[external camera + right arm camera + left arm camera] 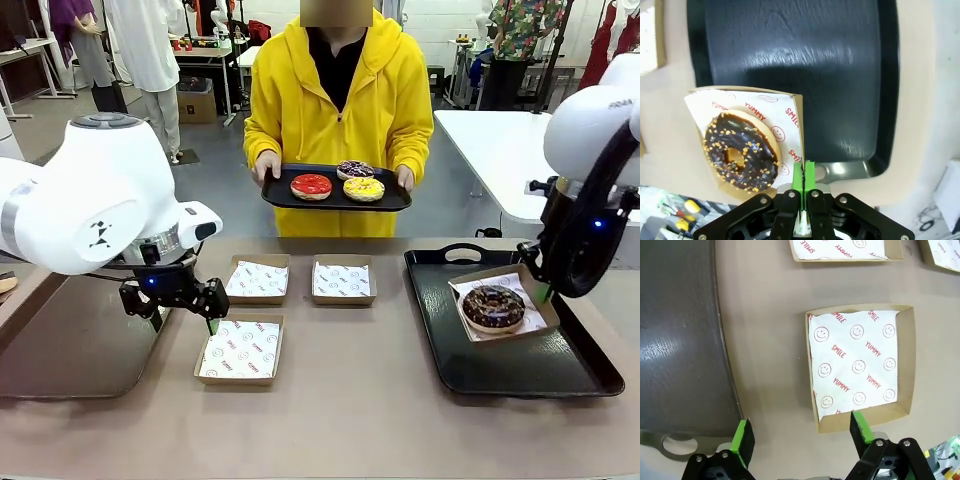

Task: Individually package the donuts and arrange them on the tray.
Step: Place the picked Paper togo box on the Handle tray while simultaneously picking up another Paper togo box from the table with the other hand.

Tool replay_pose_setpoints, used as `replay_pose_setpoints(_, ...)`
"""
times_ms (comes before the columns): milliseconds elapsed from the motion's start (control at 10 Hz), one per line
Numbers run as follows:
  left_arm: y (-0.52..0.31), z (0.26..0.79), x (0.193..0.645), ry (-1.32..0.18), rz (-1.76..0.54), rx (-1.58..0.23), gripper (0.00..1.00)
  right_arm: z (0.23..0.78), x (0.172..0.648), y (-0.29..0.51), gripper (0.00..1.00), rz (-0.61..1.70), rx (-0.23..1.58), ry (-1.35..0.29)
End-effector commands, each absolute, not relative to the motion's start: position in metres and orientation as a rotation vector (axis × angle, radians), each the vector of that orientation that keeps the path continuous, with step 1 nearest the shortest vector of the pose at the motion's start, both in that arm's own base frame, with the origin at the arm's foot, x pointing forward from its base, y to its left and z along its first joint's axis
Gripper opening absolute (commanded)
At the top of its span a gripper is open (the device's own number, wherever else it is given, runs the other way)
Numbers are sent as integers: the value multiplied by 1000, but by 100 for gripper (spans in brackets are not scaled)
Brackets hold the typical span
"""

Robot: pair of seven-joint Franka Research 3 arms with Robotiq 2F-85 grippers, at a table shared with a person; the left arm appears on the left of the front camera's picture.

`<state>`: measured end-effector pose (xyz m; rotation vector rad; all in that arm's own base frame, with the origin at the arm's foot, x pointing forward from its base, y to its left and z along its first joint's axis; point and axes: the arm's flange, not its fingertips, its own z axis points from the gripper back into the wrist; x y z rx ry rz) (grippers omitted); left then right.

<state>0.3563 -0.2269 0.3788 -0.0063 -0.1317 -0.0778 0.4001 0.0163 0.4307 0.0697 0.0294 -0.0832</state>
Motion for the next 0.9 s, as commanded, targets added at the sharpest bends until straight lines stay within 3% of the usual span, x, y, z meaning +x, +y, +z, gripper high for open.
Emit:
replay_pose_setpoints(0, -239, 363, 363, -163, -57, 67, 100, 424, 377, 16, 1, -148, 129, -9)
replay_pose_setpoints(800, -248, 330, 375, -120, -61, 83, 100, 387, 397, 39, 1, -82, 83, 1)
